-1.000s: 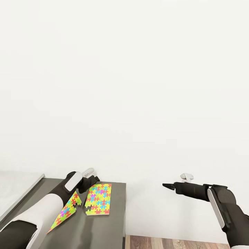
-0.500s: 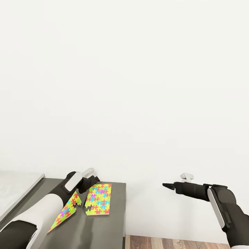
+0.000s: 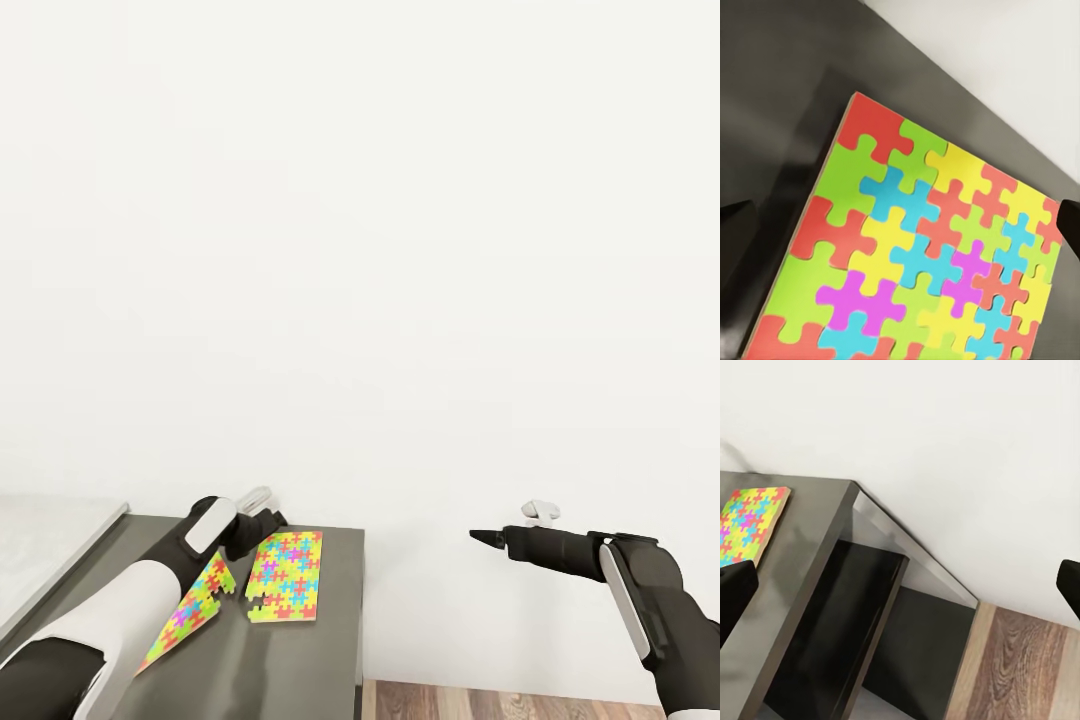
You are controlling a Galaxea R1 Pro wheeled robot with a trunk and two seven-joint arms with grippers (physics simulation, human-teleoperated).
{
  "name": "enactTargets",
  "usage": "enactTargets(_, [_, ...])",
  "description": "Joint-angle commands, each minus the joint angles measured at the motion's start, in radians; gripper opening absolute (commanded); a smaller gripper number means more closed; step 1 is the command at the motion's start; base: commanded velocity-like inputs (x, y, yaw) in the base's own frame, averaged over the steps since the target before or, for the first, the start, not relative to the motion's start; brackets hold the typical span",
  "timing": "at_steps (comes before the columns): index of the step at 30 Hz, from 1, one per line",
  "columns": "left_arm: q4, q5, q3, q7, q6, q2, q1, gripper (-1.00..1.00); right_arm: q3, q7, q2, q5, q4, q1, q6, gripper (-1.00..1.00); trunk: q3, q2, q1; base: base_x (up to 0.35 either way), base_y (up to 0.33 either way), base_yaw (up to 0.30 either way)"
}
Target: Put all the toys in the child's room - the three board games (two on the bed and one on the table), the two jigsaw puzzles on the table, and the tennis ball on the table - inside the toy box on the table in the child's room.
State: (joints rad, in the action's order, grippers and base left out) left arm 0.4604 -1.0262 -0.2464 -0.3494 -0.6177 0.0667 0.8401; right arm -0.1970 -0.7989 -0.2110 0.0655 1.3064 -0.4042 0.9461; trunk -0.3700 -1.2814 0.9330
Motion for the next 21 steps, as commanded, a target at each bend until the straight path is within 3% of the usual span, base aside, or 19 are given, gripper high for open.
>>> enactTargets(1, [0.002, -0.011, -0.007, -0.009, -0.001, 0.001, 0.001, 1.00, -0.001, 0.001, 0.000, 0.007, 0.000, -0.001, 0.008, 1.00, -0.001, -0.001, 0.000, 0.000, 0.000, 0.000])
enactTargets(10, [0.002, -0.011, -0.006, -0.010, -0.011, 0.007, 0.001, 1.00, -0.001, 0.001, -0.001, 0.007, 0.003, -0.001, 0.009, 1.00, -0.001, -0.001, 0.000, 0.000, 0.000, 0.000])
enactTargets(21, [0.001, -0.011, -0.005, -0.011, -0.017, 0.010, 0.001, 1.00, -0.002, 0.001, -0.001, 0.007, 0.009, 0.001, 0.009, 1.00, -0.036, -0.078, 0.042, 0.000, 0.000, 0.000])
